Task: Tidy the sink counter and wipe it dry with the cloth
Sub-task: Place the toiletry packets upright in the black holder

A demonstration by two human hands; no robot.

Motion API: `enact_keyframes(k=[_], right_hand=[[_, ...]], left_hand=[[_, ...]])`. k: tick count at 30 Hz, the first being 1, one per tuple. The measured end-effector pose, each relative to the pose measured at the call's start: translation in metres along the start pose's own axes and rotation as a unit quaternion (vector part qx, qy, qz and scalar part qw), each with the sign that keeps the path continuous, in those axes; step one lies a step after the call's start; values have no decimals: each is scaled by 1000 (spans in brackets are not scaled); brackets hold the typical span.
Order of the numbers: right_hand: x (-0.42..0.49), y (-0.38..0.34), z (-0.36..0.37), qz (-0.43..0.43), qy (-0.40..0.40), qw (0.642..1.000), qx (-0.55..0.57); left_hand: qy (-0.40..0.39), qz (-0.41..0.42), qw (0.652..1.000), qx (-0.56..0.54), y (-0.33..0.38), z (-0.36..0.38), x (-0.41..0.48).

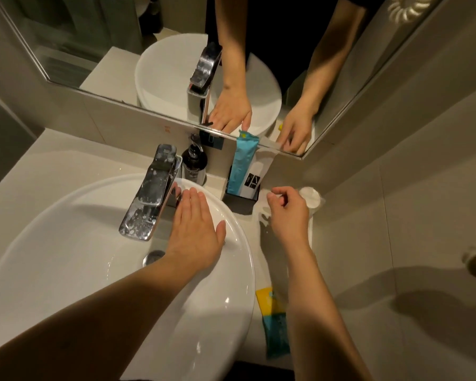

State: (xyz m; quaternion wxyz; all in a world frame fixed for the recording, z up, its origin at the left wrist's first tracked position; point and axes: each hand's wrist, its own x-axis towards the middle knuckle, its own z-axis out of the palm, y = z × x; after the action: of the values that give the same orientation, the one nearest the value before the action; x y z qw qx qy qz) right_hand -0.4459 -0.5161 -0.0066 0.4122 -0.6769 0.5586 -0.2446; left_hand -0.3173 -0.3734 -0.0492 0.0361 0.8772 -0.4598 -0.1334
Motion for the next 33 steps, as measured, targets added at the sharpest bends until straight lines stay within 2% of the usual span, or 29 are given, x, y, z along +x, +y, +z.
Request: enact_keyframes(k=[4, 7, 9, 13, 16, 21, 25, 29, 33], right_hand=[[-49, 38, -39, 77, -39, 992, -87], [-87, 72, -57, 170, -95, 963, -187], [-108, 89, -58, 218, -134, 943, -211], [-130, 101, -48, 249, -172, 918, -257], [-133, 106, -40, 257, -179, 916, -251], [-131, 109, -40, 205, -156, 938, -233], [-124, 99, -49, 162, -69, 972, -156], [-98, 63, -49, 77, 9, 994, -72], [-63, 6, -36, -15, 24, 1000, 11]], left_hand=[[6, 2, 1000, 8, -1, 0, 0], [12, -2, 1000, 8, -1, 4, 0], [13, -2, 1000, 4, -1, 6, 0], [15, -4, 1000, 2, -1, 9, -1], [12, -4, 1000, 0, -1, 8, -2], [7, -7, 1000, 4, 0, 8, -3], [4, -4, 1000, 5, 1, 9, -4], [4, -1, 1000, 1, 0, 11, -5], [2, 4, 1000, -3, -1, 10, -4]])
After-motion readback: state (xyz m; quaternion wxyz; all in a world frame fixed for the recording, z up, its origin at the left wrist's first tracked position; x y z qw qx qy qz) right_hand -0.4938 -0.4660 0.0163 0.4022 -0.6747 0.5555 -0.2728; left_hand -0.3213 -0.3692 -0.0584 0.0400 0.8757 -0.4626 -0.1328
